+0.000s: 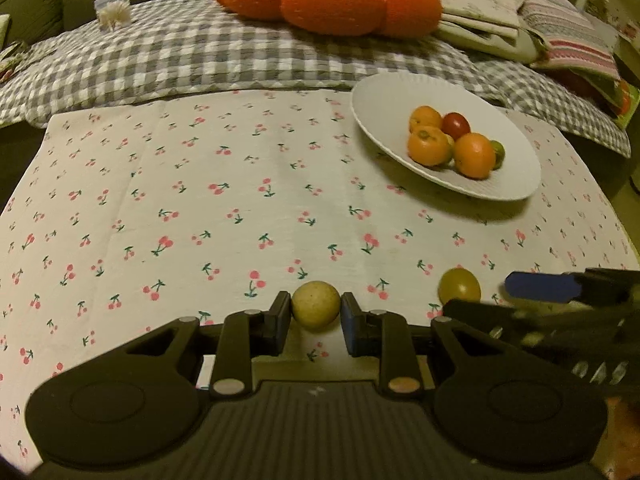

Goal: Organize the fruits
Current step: 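Grasp pale yellow round fruit with left tool while right tool grasps olive-green fruit, then carry both fruits onto the white plate and open both tools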

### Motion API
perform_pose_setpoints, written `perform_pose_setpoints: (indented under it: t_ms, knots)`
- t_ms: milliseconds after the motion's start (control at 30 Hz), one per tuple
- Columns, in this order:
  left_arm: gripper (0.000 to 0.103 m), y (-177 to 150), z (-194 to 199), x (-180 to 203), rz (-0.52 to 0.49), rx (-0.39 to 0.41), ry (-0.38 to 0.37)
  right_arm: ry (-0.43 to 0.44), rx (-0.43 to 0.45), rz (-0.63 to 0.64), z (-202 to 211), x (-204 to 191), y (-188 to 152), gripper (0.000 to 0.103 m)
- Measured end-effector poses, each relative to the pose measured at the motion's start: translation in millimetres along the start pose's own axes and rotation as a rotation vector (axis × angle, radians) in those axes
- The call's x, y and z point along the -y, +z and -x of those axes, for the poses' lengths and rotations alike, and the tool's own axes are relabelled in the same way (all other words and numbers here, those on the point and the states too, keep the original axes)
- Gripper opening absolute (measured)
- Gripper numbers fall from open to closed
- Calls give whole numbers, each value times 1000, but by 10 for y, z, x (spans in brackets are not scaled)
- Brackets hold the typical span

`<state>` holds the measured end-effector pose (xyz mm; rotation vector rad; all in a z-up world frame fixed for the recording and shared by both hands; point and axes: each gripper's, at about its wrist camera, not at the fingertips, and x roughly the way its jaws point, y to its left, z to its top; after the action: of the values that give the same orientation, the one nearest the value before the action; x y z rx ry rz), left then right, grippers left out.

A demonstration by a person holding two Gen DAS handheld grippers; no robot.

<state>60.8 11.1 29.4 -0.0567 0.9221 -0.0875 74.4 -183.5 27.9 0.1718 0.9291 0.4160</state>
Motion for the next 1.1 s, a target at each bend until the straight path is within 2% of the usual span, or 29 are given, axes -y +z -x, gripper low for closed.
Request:
perform_pose_setpoints:
  t_ms: [67,167,233,333,367,1100]
  knots:
    - [25,1,4,-10,7,-1,1,-8,2,48,-42,-78,-15,73]
    - [25,-1,5,-5,8,-1,1,-19,2,89,-96,-148,-34,64]
    - [25,-3,17,-4,8,0,0,-15,-13,79,-147,-146,-38,46]
    - [25,1,32,9,5,6,-1,-38,-20,84,-196,-143,-45,26]
    - [25,2,37,13,3,8,-2,-43,-16,86,-197,-141,-46,24]
    - [25,7,93,71,-16,36,4,-9,36,94,-25,-201,20,24]
